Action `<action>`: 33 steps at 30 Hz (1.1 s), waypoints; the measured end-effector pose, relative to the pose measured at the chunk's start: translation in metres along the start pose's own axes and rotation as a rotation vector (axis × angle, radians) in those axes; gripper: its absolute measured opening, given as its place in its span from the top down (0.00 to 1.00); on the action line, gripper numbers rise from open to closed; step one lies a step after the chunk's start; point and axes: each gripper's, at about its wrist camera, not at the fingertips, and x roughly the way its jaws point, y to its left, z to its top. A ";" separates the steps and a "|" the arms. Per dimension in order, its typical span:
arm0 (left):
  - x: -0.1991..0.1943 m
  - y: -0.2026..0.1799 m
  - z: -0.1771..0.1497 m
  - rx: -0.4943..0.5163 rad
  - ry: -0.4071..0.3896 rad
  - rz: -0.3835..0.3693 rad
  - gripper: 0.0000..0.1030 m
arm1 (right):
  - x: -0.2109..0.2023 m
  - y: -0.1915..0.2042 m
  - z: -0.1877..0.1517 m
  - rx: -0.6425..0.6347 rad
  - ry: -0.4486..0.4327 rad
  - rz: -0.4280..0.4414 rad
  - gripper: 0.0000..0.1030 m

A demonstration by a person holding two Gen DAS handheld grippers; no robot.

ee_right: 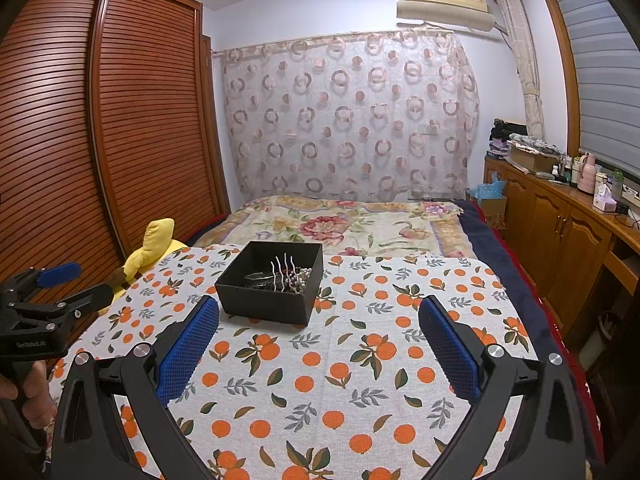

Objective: Organize jewelry

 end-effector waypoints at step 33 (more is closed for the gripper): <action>0.000 0.001 0.003 -0.006 -0.005 -0.001 0.07 | -0.001 -0.003 -0.002 0.002 0.000 -0.004 0.02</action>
